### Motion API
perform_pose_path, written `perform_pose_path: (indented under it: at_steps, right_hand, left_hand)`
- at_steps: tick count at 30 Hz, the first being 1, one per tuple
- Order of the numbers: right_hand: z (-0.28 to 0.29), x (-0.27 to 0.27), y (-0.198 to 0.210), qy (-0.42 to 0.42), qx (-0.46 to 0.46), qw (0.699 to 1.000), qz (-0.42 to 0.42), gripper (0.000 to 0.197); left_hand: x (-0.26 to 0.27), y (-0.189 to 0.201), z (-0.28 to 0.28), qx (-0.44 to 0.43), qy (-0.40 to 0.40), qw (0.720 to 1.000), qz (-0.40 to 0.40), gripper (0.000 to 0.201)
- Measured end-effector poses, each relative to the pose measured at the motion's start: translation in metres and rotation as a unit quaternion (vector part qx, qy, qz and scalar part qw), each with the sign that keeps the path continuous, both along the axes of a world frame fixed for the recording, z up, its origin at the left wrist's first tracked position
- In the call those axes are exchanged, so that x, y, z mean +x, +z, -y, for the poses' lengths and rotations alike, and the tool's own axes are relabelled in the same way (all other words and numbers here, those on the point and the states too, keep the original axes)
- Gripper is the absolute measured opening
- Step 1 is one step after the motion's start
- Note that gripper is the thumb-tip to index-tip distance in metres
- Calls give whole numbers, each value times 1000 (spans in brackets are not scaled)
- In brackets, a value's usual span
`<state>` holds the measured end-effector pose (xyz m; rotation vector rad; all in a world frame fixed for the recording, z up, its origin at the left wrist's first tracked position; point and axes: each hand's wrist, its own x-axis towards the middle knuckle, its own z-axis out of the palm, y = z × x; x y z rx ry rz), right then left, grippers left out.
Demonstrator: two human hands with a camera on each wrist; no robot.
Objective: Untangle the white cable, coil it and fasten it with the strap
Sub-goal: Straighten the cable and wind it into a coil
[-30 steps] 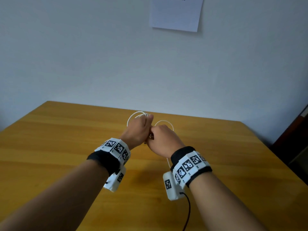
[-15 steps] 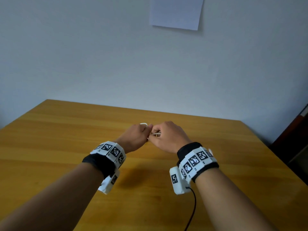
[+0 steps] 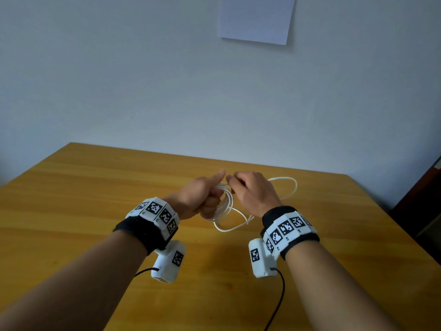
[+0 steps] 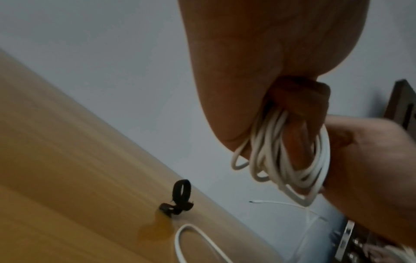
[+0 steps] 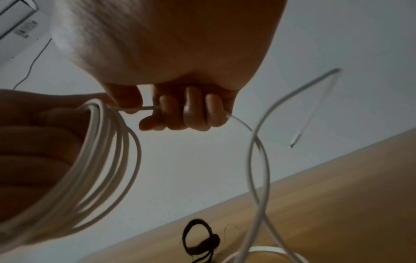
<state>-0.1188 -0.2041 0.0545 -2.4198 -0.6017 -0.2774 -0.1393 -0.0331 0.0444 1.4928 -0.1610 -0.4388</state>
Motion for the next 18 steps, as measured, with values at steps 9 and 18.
perform_pose_path:
  at_steps: [9, 18]
  right_hand:
    - [-4, 4, -9, -8, 114, 991, -77, 54]
    - [-7, 10, -20, -13, 92, 993, -74, 32]
  left_hand:
    - [-5, 17, 2, -222, 4, 973, -59, 57]
    - [-3, 21, 2, -370, 28, 927, -58, 50]
